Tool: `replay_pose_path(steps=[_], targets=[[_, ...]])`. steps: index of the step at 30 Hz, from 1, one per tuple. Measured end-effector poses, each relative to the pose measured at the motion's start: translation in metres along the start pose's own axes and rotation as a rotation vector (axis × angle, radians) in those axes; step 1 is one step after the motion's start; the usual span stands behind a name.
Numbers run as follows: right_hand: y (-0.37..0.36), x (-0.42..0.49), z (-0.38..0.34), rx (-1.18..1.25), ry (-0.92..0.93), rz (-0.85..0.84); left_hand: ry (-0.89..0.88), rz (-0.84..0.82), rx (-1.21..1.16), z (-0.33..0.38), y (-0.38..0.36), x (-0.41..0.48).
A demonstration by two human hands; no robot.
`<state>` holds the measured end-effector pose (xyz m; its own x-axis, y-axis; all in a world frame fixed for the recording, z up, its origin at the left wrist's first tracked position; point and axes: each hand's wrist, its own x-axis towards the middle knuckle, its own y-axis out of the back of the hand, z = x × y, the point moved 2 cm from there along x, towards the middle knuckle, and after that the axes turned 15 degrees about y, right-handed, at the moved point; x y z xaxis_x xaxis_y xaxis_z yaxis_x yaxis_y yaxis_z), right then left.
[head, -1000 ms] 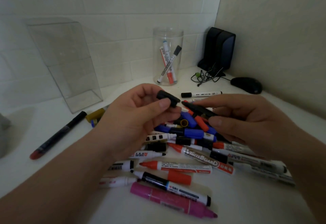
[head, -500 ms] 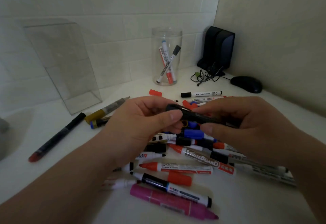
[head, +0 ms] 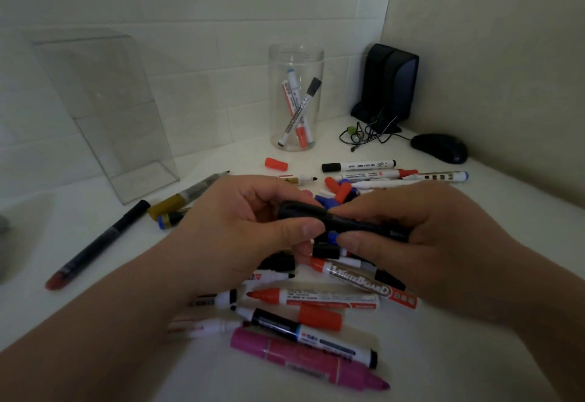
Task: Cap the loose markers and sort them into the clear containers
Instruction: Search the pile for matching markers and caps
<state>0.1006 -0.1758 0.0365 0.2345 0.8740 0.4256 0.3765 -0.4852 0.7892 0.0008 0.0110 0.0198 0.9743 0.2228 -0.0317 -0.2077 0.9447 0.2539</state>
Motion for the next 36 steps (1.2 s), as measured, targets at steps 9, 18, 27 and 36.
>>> replay_pose_path(steps=[9, 18, 27, 36], targets=[[-0.006, 0.008, 0.003, 0.841, -0.297, 0.049, -0.082, -0.025, -0.137, -0.005, -0.006, 0.008], [0.01, 0.008, 0.005, 0.389, -0.149, 0.148, -0.045, 0.044, -0.435, -0.008, 0.005, 0.014], [0.016, 0.005, 0.001, 0.301, -0.078, 0.129, 0.051, -0.004, -0.411, -0.007, 0.0, 0.013], [0.013, 0.003, -0.003, 0.106, -0.008, 0.036, 0.001, 0.054, 0.081, 0.004, -0.005, 0.002]])
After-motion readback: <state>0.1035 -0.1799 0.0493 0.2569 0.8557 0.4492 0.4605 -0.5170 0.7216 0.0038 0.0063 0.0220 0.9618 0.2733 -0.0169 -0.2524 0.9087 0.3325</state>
